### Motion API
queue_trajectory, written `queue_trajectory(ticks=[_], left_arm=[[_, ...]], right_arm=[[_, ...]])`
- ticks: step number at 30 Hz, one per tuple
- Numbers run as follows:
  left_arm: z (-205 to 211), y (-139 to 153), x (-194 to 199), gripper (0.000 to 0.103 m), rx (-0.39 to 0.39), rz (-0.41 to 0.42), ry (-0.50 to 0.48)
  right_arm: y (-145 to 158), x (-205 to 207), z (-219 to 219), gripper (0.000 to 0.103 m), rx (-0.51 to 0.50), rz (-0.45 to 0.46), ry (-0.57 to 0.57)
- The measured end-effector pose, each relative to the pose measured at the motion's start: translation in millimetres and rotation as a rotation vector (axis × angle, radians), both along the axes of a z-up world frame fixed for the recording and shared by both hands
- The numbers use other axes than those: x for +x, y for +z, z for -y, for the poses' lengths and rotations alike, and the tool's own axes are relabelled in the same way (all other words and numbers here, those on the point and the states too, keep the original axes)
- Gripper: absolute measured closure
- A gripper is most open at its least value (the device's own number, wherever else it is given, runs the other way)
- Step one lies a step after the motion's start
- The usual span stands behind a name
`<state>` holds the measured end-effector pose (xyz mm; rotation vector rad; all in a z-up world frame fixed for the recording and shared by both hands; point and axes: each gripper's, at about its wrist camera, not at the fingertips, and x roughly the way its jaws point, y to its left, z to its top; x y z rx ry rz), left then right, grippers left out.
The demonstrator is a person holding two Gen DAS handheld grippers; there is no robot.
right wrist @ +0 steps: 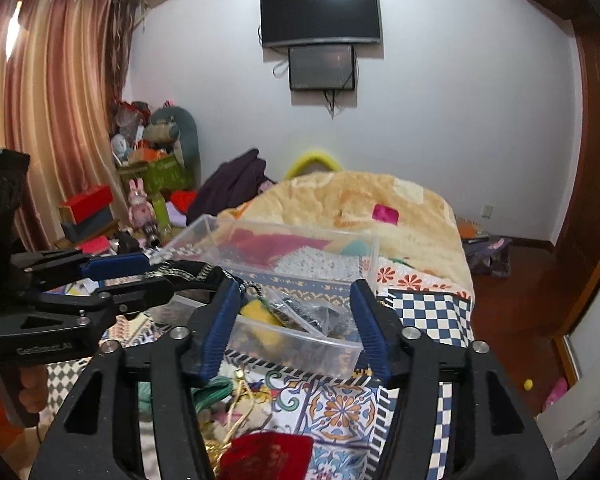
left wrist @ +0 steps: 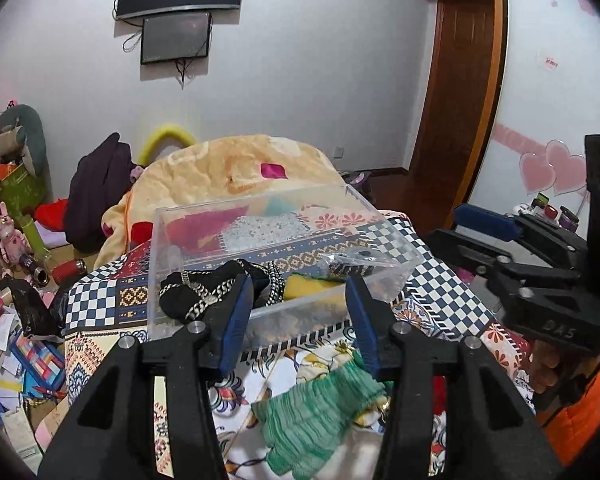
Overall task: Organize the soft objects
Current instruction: 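Carry both items over the clear box and open both tools to drop them, then grasp the red velvet pouch with the right tool while the left tool grasps the green knit sock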
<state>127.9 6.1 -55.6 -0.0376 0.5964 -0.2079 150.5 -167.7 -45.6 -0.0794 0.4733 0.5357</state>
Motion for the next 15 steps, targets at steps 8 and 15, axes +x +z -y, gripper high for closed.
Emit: queue_trajectory(ticks=[8,15], left_arm=[[-3.0,-11.8,-21.4,0.041,-0.033,0.002,0.001],[-4.7,-48.2,-33.2,0.036,-0.074,-0.065,-0.003]], right_arm=[[-19.9,-13.8,0.3,0.040,-0.017,-0.042,-0.019],[-59.1,-12.2,2.2,0.040,-0.014,-0.182,-0.010]])
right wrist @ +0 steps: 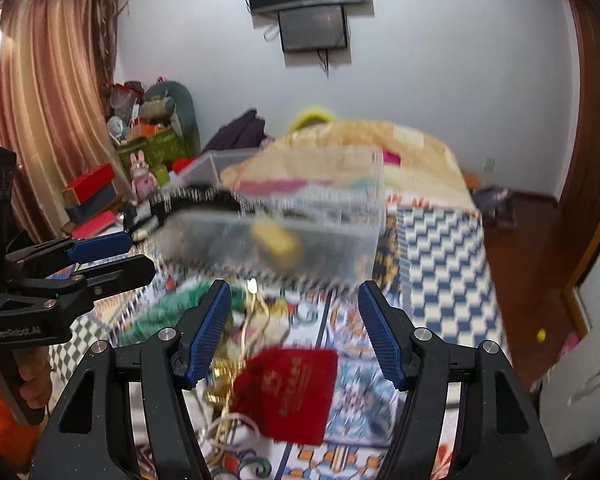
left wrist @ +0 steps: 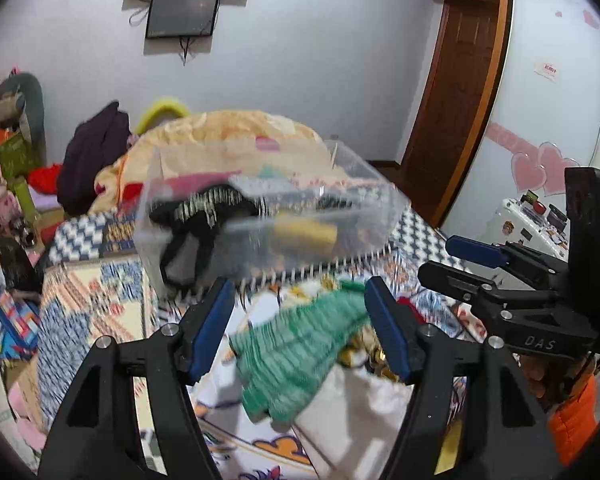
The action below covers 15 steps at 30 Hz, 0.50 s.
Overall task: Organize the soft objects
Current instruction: 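Grasp the red velvet pouch with the right tool while the left tool grasps the green knit sock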
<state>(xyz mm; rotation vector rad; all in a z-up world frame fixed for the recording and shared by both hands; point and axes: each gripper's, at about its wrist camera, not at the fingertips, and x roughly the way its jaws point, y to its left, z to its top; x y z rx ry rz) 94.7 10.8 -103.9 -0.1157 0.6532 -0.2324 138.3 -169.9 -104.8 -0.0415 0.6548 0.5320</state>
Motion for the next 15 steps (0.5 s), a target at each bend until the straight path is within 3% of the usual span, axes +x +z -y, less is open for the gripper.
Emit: queue_trajectory(ticks=[6,10,15], left_arm=[[4.0,-28.4,-7.3,0.036,-0.007,-0.046,-0.002],[2.9,-42.2,-8.1,0.036,-0.020,-0.080,0.000],[0.1,-49.0,-7.5,0.036,-0.021,-0.087,0.028]], right_arm=[[-18.4,-10.4,1.7,0.040,-0.023,-0.061,0.010],[-27.2,-18.0,1.1,0.031,-0.015,-0.091,0.031],[-39.8,-23.9,-8.1,0.031,-0.041,-0.115,0.056]])
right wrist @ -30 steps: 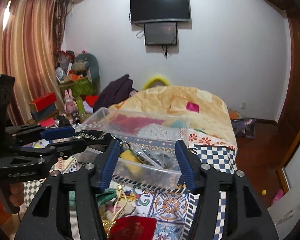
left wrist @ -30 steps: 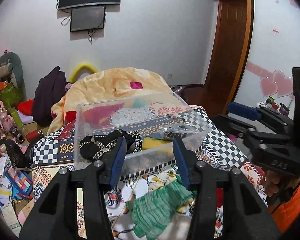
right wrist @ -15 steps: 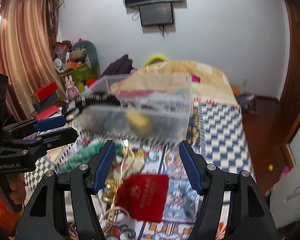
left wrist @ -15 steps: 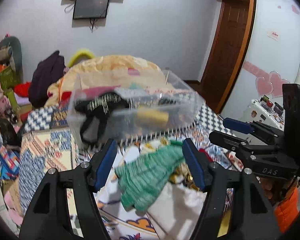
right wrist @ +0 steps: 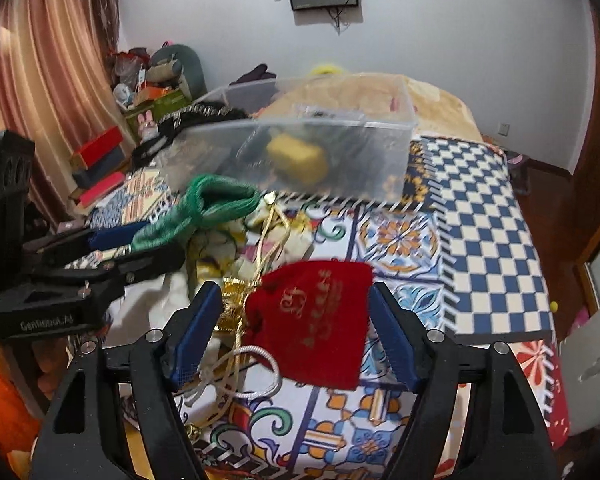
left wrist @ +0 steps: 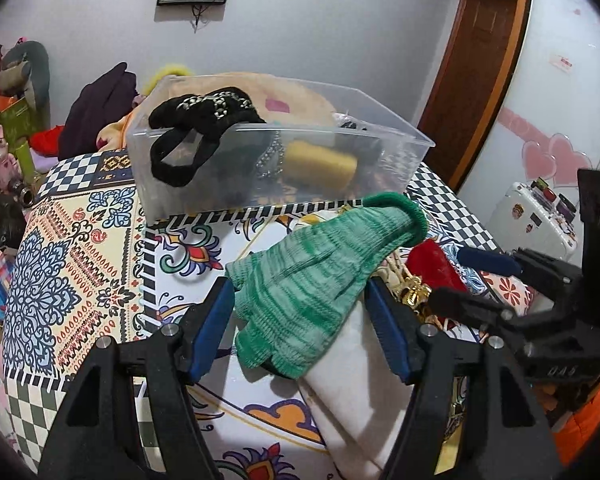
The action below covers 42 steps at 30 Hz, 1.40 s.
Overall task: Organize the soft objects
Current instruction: 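Grasp the red velvet pouch with the right tool while the left tool grasps the green knit sock, then lift both items over the clear box and open both tools to drop them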
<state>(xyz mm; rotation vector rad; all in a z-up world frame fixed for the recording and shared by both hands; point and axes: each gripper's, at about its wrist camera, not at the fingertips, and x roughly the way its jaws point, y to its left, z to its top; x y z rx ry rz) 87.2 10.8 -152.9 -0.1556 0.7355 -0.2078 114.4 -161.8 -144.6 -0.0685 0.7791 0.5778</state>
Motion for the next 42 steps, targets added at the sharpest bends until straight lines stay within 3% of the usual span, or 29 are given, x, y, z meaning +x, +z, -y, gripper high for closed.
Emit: queue_trajectory(ticks=[8,14,16,21,31,42], left_arm=[[-2.7,1.7,-6.1,0.059,-0.025,0.015,-0.009],[-5.6,3.2,-6.2,0.067,-0.048,0.017,0.000],[-8.1,4.4,-7.1,0.073,-0.057,0.021,0.008],[-13.8,9.8,-10.8,0.082,-0.075,0.035,0.017],[-16.9,28.6,-20.0,0.087,-0.085,0.095,0.039],[-28.9,75.3,-24.3,0.087,-0.072,0.214,0.088]], right_arm=[[-9.5,2.8,-0.9,0.032,-0.016,-0.016,0.001],[-9.7,2.3,-2.5,0.052,-0.029,0.002,-0.005],[-8.3,3.3,0.7,0.065,-0.023,0.002,-0.015],[-2.9,4.9,11.4,0.079,0.011,0.001,-0.025],[26.4,-6.2,22.4,0.081,0.039,0.072,-0.023],[77.1,0.8,18.8,0.081,0.057,0.219,-0.029]])
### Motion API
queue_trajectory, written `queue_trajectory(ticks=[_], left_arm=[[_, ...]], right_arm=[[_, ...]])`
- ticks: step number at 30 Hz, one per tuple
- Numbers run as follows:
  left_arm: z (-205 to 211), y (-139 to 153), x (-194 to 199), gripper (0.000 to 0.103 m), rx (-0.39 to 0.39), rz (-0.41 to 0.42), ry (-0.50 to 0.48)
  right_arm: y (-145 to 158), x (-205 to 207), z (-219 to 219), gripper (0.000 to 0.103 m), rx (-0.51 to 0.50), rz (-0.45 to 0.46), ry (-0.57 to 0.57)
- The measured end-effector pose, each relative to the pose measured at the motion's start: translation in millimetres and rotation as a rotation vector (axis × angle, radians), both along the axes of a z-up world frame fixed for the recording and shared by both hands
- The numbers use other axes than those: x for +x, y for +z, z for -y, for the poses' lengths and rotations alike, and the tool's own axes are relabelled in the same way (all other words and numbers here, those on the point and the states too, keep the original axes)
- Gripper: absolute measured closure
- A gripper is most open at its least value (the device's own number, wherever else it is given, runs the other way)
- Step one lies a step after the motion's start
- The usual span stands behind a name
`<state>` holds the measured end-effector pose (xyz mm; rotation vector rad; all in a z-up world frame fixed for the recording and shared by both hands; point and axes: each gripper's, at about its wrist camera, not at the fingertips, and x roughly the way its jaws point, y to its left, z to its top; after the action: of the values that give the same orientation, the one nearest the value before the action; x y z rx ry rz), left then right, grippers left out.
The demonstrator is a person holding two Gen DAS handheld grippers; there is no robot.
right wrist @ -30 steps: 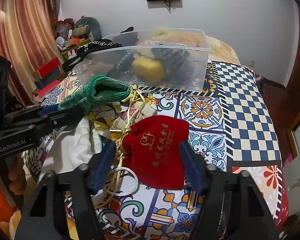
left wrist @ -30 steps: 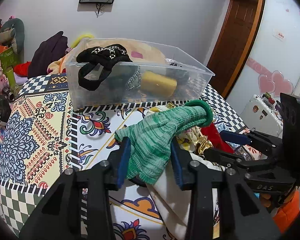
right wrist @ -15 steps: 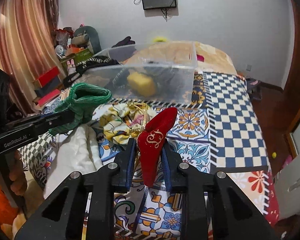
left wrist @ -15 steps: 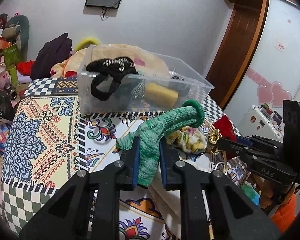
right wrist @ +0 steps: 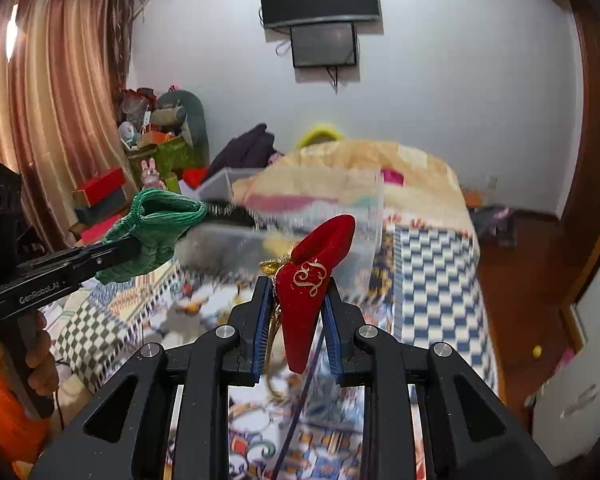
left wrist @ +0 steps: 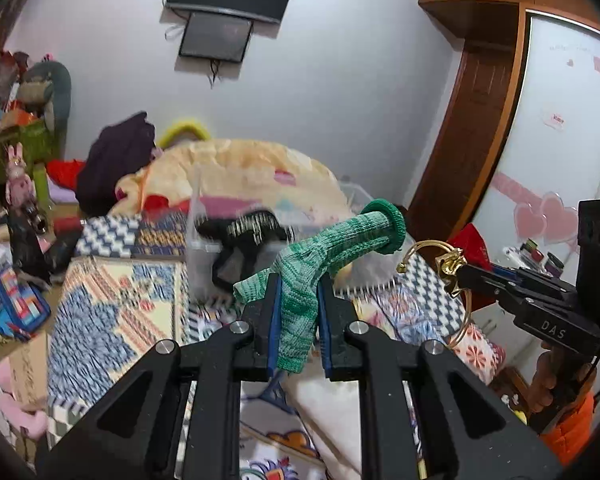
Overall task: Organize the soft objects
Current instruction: 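Lift both items over the clear box and open both tools to drop them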
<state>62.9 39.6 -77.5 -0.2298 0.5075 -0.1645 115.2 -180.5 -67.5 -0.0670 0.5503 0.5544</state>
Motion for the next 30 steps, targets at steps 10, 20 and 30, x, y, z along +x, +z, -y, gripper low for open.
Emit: queue_trajectory(ticks=[10,20,30], left_arm=[[-13.3,39.0,29.9,0.087,0.034,0.082,0.046],[-24.1,41.4,77.2,0.087,0.069,0.084,0.109],[-24.8,11.8,130.5,0.087,0.071,-0.028,0.125]], right_arm=[[32.9,24.7,-22.8,0.081,0.036,0.107,0.007],[34.9,60.2,-55.6,0.081,0.031,0.105,0.015],[13.6,89.7,-85.8,0.081,-0.041,0.034,0.019]])
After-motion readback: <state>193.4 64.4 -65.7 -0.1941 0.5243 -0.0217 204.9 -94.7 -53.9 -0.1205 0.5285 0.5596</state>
